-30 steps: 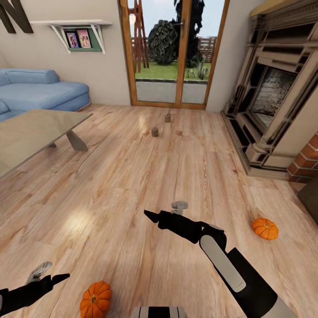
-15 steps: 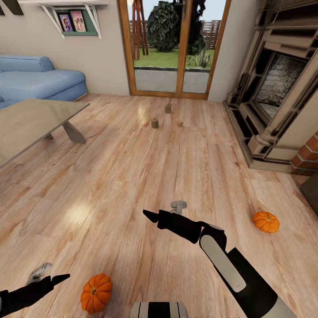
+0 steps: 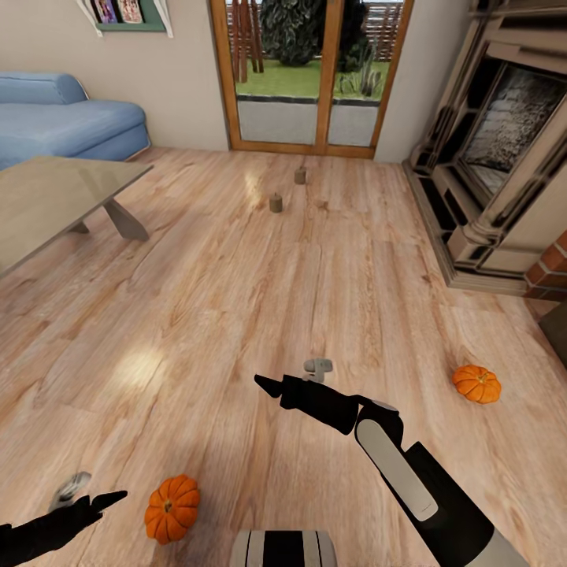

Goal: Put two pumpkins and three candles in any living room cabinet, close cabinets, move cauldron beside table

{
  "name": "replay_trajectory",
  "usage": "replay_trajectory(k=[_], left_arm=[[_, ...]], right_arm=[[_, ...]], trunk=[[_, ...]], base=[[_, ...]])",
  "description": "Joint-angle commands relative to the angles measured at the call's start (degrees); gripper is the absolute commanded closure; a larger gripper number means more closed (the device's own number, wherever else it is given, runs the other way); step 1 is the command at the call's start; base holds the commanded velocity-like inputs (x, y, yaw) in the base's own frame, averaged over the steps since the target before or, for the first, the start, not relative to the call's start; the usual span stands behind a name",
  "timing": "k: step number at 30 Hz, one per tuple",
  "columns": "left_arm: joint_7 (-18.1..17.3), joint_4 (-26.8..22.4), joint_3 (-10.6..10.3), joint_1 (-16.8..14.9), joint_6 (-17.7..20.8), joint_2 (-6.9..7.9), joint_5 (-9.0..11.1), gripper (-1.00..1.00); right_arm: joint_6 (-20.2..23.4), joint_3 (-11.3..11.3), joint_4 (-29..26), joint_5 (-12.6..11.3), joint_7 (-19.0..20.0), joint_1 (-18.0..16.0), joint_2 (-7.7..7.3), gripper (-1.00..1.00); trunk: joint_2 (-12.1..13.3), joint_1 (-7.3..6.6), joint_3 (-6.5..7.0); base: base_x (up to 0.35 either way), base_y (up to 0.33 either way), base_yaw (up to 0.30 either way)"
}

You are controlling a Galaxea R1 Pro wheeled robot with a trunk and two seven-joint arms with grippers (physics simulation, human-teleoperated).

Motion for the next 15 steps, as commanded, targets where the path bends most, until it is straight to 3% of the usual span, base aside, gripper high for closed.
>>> replay_trajectory(k=[1, 6, 9, 12, 15], left_arm=[[-0.73, 0.27, 0.17, -0.04, 0.11, 0.51, 0.17, -1.00], [-4.61, 0.38, 1.47, -0.09, 0.03, 3.10, 1.11, -1.00], [-9.26, -0.74, 4.73, -0.49, 1.59, 5.66, 3.68, -1.00], [-11.08, -1.31, 6.15, -0.66, 5.81, 8.84, 6.07, -1.00], [-11.18, -1.46, 6.53, -0.71, 7.38, 9.88, 9.98, -1.00]], right_arm=[[0.15, 0.02, -0.02, -0.02, 0.08, -0.04, -0.03, -1.00], [0.09, 0.02, -0.11, 0.00, 0.08, -0.04, -0.02, -1.00], [0.07, -0.05, -0.24, 0.00, 0.19, -0.04, -0.08, -1.00], [0.07, -0.24, -0.39, 0.02, 0.30, -0.04, -0.16, -1.00], [0.07, -0.27, -0.35, 0.01, 0.28, -0.04, -0.12, -1.00]], trunk=[[-0.03, 0.01, -0.27], [-0.10, 0.14, -1.37], [-0.14, 0.22, -2.04], [-0.18, 0.30, -2.70], [-0.22, 0.37, -3.37]], base=[[0.000, 0.000, 0.000], [0.000, 0.000, 0.000], [0.000, 0.000, 0.000], [0.000, 0.000, 0.000], [0.000, 0.000, 0.000]])
